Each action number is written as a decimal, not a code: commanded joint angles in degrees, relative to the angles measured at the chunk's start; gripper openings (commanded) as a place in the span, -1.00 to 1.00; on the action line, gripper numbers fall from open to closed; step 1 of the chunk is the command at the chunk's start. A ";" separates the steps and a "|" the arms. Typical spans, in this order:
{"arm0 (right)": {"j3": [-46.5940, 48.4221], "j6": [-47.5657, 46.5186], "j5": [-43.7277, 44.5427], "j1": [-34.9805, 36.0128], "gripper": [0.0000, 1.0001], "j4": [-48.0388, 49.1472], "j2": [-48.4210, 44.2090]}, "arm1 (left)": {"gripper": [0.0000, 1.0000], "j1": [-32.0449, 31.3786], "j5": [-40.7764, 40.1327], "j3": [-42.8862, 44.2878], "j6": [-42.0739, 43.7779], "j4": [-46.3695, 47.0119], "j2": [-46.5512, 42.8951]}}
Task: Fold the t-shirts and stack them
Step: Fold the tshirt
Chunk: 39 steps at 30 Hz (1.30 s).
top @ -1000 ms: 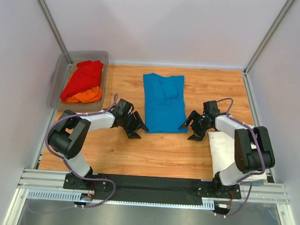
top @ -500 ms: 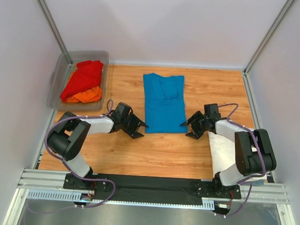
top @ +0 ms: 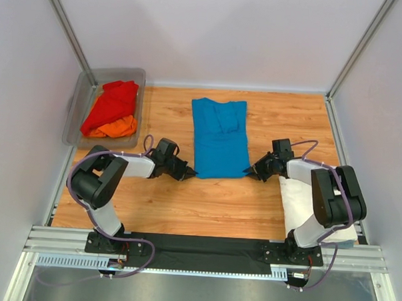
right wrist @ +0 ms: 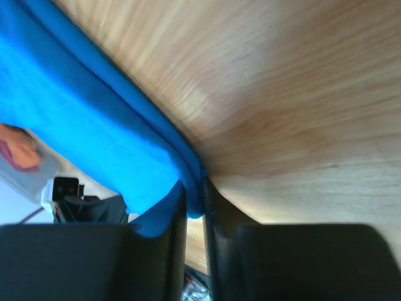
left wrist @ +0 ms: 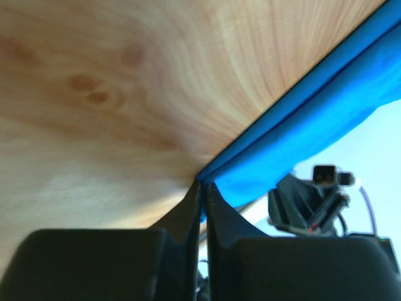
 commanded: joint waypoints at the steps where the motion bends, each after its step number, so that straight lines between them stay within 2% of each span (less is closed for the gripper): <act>1: 0.17 -1.14 5.20 0.26 -0.78 -1.86 3.53 | -0.95 1.04 -1.93 0.68 1.16 0.46 2.97; 3: 1.67 -5.09 5.02 0.61 -0.98 -4.93 3.88 | -1.00 1.66 -0.78 2.09 4.32 -1.29 3.15; 6: 5.01 -12.10 3.36 1.57 -1.00 -10.73 2.92 | -1.00 2.01 -1.04 5.87 11.50 -10.07 0.52; 8: 5.37 -15.64 3.35 2.71 -0.99 -14.93 -0.94 | -1.00 1.83 -1.31 6.23 14.16 -14.48 -2.82; 14: -0.15 -21.98 2.65 6.92 -0.99 -24.27 -16.49 | -1.00 -2.19 -3.41 -4.92 17.60 -20.01 -20.29; 17: -4.03 -20.49 2.82 11.75 -1.00 -27.70 -26.13 | -1.00 -5.45 -6.47 -10.55 16.91 -25.55 -31.98; 21: -12.54 -14.09 3.35 19.58 -0.99 -31.04 -38.55 | -1.00 -12.29 -8.77 -18.71 11.20 -33.28 -46.75; 22: -13.78 -12.76 3.79 21.25 -1.00 -32.79 -40.57 | -1.00 -13.19 -9.56 -19.69 10.32 -36.78 -52.52; 25: -16.51 -7.58 5.28 28.11 -0.99 -37.00 -48.92 | -1.00 -16.35 -11.49 -20.67 7.68 -46.08 -62.64; 28: -17.40 -2.57 5.98 33.73 -1.00 -40.61 -54.55 | -1.00 -17.41 -10.98 -20.32 6.18 -51.56 -68.90; 31: -16.35 -0.27 6.25 36.47 -1.00 -42.99 -56.94 | -1.00 -17.50 -10.71 -18.22 6.26 -52.98 -69.37; 34: -10.92 -3.07 8.44 36.12 -1.00 -45.36 -53.62 | -1.00 -17.50 -12.81 -11.64 9.07 -53.68 -63.32; 36: -4.24 -8.06 7.84 32.45 -0.99 -46.60 -49.84 | -1.00 -16.89 -13.78 -4.81 12.48 -53.95 -56.23; 37: -2.04 -10.18 7.31 28.69 -1.00 -48.26 -44.86 | -1.00 -15.93 -13.44 -2.50 13.98 -53.86 -53.66; 39: 4.35 -13.79 6.00 24.71 -1.00 -48.80 -40.44 | -1.00 -10.67 -11.34 3.46 17.93 -53.51 -48.56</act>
